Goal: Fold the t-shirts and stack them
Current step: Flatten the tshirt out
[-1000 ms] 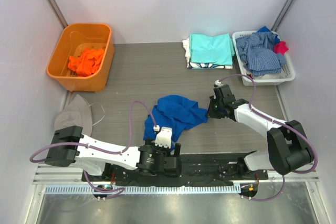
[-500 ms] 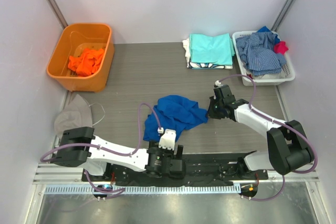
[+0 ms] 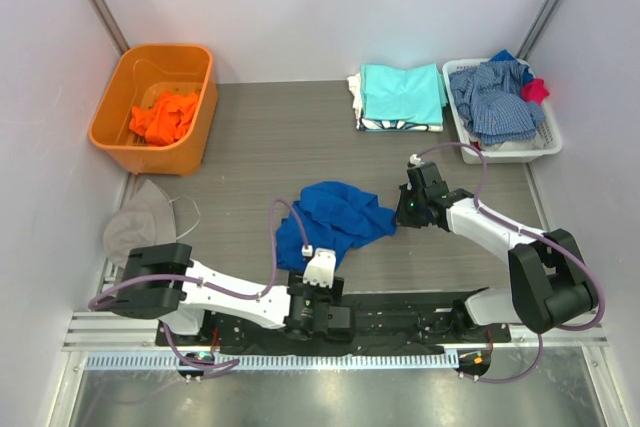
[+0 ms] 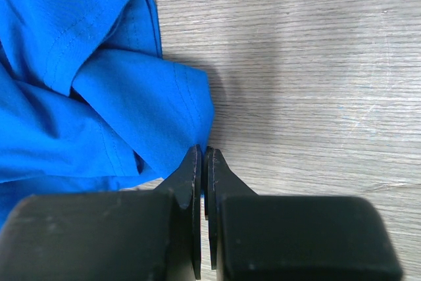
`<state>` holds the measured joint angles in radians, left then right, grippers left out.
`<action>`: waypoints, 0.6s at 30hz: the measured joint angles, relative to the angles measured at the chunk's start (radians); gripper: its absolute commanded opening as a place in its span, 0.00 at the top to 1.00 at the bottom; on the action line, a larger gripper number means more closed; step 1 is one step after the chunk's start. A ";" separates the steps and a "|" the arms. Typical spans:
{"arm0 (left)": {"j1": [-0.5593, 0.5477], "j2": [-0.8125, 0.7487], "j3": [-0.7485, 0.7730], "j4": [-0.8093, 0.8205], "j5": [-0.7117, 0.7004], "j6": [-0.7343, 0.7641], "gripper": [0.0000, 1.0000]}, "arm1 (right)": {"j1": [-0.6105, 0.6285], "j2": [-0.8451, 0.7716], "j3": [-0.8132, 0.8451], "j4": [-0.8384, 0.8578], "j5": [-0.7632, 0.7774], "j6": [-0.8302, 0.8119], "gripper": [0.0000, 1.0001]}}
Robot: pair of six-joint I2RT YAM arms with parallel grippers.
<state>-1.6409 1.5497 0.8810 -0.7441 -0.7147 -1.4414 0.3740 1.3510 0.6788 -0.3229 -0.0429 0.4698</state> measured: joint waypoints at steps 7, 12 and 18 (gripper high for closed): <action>0.000 0.043 0.016 -0.005 -0.001 -0.002 0.46 | 0.000 0.000 0.000 -0.010 0.000 0.000 0.99; 0.000 0.053 0.021 -0.006 -0.003 -0.002 0.75 | 0.000 0.000 0.000 -0.016 0.000 0.000 0.99; 0.000 0.057 0.027 -0.017 -0.013 -0.021 1.00 | 0.000 -0.001 0.000 -0.017 0.000 0.000 0.99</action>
<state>-1.6413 1.6066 0.9085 -0.7609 -0.7277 -1.4620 0.3740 1.3502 0.6788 -0.3397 -0.0429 0.4694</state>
